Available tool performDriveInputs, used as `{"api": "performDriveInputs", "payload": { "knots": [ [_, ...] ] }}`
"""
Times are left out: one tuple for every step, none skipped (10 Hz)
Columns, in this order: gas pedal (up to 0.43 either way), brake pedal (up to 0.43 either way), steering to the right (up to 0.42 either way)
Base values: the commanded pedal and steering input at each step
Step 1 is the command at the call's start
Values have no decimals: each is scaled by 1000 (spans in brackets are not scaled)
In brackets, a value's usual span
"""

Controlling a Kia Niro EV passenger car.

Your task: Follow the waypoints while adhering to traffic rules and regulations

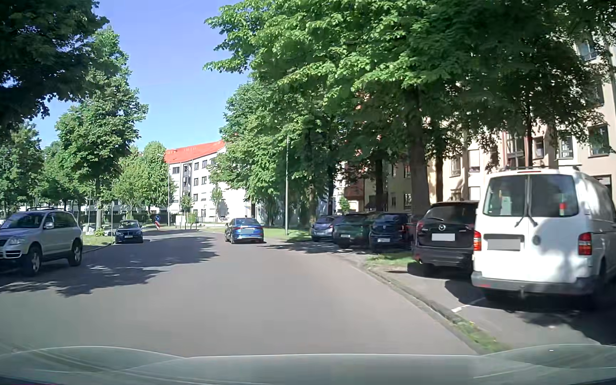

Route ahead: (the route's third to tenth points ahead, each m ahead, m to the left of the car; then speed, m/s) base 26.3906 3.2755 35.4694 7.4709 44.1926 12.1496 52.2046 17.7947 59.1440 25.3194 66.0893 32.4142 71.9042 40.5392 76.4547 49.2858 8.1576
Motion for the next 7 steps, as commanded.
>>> {"api": "performDriveInputs", "payload": {
  "knots": [
    [0,0,-45],
    [0,0,-45],
    [0,0,-46],
    [0,0,-46],
    [0,0,-47],
    [8,0,-50],
    [8,0,-53]
  ]
}}
